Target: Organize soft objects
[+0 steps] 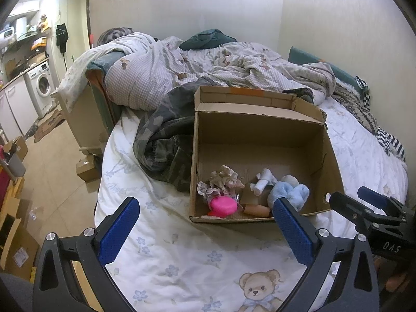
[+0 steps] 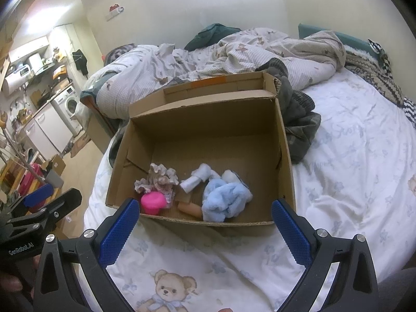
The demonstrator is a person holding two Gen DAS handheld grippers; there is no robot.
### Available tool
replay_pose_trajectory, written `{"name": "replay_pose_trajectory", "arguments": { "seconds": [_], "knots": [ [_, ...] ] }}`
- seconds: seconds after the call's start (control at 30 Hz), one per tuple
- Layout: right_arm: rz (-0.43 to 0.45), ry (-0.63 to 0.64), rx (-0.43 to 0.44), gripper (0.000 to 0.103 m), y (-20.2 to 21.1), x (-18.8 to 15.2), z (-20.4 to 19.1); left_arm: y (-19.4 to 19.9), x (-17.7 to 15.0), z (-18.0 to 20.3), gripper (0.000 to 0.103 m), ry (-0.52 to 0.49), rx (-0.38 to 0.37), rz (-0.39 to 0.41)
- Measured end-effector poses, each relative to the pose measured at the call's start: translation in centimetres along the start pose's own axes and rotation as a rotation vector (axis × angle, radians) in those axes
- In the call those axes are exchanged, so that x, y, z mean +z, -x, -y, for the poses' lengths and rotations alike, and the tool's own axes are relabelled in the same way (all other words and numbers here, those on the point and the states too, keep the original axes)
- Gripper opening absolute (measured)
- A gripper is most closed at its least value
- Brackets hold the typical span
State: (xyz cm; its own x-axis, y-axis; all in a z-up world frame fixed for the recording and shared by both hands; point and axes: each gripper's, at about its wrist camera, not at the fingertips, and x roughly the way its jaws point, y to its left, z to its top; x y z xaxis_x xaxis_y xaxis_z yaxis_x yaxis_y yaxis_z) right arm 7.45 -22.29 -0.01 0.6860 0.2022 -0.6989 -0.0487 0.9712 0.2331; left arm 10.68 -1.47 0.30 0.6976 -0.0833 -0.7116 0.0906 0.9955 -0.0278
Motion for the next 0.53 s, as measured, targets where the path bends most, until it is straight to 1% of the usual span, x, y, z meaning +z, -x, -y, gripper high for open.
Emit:
{"name": "replay_pose_trajectory", "arguments": {
  "seconds": [0.53],
  "knots": [
    [0.007,-0.006,0.001,0.103,-0.07,-0.08,0.05,-0.08,0.05,0.37,0.103,0.007,-0.003,-0.007]
  ]
}}
